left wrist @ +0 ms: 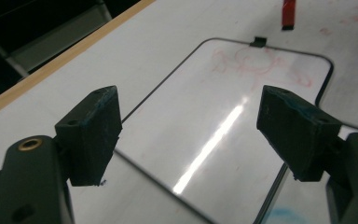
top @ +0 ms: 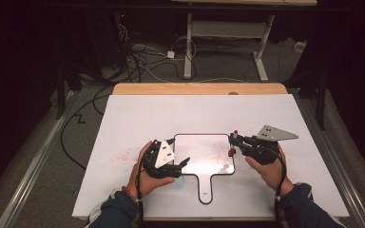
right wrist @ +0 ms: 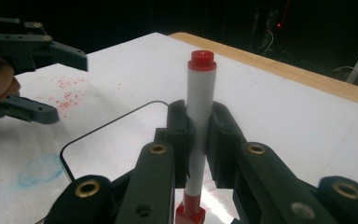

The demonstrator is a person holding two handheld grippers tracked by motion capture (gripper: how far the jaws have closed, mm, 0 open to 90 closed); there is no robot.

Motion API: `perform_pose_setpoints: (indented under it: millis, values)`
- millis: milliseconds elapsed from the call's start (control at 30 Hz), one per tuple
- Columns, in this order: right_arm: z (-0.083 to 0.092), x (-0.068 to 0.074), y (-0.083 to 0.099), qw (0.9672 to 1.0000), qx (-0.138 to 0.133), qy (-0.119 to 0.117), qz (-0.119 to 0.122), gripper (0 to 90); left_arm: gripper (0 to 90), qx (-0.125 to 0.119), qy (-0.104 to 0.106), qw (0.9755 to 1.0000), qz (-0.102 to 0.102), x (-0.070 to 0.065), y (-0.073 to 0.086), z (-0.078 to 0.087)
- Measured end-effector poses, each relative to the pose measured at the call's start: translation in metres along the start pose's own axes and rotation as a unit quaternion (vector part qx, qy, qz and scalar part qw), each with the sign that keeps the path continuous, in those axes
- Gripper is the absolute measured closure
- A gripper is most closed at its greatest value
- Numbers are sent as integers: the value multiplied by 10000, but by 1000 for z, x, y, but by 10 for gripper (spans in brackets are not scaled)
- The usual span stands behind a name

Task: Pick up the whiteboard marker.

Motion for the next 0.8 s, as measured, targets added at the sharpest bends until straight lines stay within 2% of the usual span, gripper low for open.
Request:
perform_pose_setpoints:
  millis: [67,133,200,333,400,533,633,700,800]
  values:
    - [0,-2,0,10000,42,18,41,814,216,27,-121,9999,-79,9,2,10]
    - [-1,-4,1,10000,62,-3,65,814,220,76,-190,9998,0,17,4,21]
    - [-3,-5,1,9999,74,2,67,814,226,158,-286,9995,-21,24,7,30]
    - [-5,-7,3,10000,84,-4,38,813,214,264,-620,9977,42,40,14,45]
    - [-8,-8,4,9999,92,-10,55,814,214,209,-641,9975,225,41,12,49]
    - [-11,-9,5,10000,59,-23,27,814,214,131,-682,9975,118,42,9,51]
    - [-17,-12,7,10000,62,-4,17,814,214,222,-665,9975,114,42,14,51]
    - [-26,-12,9,9999,100,15,131,814,214,317,-647,9974,33,42,18,51]
    - [-35,-14,12,9996,130,58,235,814,214,316,-624,9975,59,41,19,50]
Point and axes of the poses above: each handheld gripper's, and its own axes: z roughly backward along the jaws, y roughly out of its underside, x roughly to its left, the point moved 7 cm from there along -z, roughly forward along the jaws, and after that the axes turned 10 degrees about -x, right-handed, at the moved point
